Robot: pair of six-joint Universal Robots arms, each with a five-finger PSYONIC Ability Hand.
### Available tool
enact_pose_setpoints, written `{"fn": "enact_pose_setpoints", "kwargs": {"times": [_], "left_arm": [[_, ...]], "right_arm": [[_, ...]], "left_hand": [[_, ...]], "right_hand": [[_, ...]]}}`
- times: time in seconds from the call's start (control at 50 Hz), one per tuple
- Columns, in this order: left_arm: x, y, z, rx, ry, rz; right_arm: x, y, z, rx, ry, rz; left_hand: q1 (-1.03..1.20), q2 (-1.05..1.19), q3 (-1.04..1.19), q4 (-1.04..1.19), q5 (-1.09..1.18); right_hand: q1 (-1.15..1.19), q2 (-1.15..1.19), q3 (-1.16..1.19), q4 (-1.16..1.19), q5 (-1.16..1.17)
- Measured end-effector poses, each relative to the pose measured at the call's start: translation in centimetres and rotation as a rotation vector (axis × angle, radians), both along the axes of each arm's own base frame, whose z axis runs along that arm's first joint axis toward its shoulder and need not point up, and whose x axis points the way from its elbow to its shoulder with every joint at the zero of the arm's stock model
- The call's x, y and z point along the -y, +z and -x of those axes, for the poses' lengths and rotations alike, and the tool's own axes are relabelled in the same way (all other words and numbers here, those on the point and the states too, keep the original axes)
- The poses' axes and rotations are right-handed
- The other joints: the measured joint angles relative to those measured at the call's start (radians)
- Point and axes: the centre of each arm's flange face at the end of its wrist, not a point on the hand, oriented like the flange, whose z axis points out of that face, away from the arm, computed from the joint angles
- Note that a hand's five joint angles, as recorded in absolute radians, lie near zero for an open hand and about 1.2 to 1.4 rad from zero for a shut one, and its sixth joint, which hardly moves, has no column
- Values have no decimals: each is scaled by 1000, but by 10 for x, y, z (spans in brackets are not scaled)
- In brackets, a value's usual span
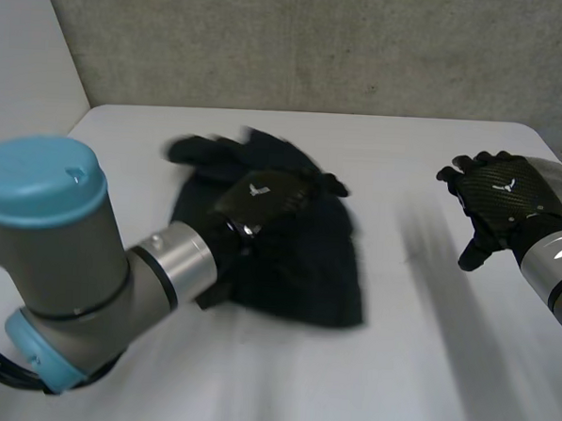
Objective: Fold the laundry.
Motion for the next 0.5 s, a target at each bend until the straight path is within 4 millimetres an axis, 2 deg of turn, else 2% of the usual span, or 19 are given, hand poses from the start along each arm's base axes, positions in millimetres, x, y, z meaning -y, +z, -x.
{"fn": "enact_pose_setpoints", "kwargs": {"times": [0.02,0.04,0.1,0.14,0.16,0.22,0.28,0.42,0.5], "left_arm": [[-4,0,2,-5,-11,-5],[-5,-1,2,-6,-13,-5],[0,1,1,-11,7,2],[15,3,-6,-11,61,16],[15,3,-6,-11,61,16],[43,6,-24,-4,167,36],[57,7,-35,7,221,51],[78,3,-55,108,293,137],[90,-12,-67,230,336,188]], "right_arm": [[0,0,0,0,1,-2],[0,-1,0,0,1,-2],[-1,-2,-1,-1,5,-8],[-3,-3,-2,-2,10,-14],[-3,-3,-2,-2,10,-14],[-6,-4,-4,-2,17,-23],[-8,-6,-4,4,20,-36],[-19,-12,-10,63,31,-123],[-30,-21,-18,131,43,-213]], "left_hand": [[0,0,0,0,0],[-71,-85,-87,-96,-98],[-81,-124,-124,-132,-124],[-81,-124,-124,-132,-124],[-81,-124,-124,-132,-124],[-81,-124,-124,-132,-124],[-81,-124,-124,-132,-124],[-81,-124,-124,-132,-124],[-81,-124,-124,-133,-124]], "right_hand": [[0,0,0,0,0],[0,0,0,0,0],[0,0,0,0,0],[0,0,0,0,0],[0,0,0,0,0],[0,0,0,0,0],[0,0,0,0,0],[0,0,0,0,0],[0,0,0,0,0]]}}
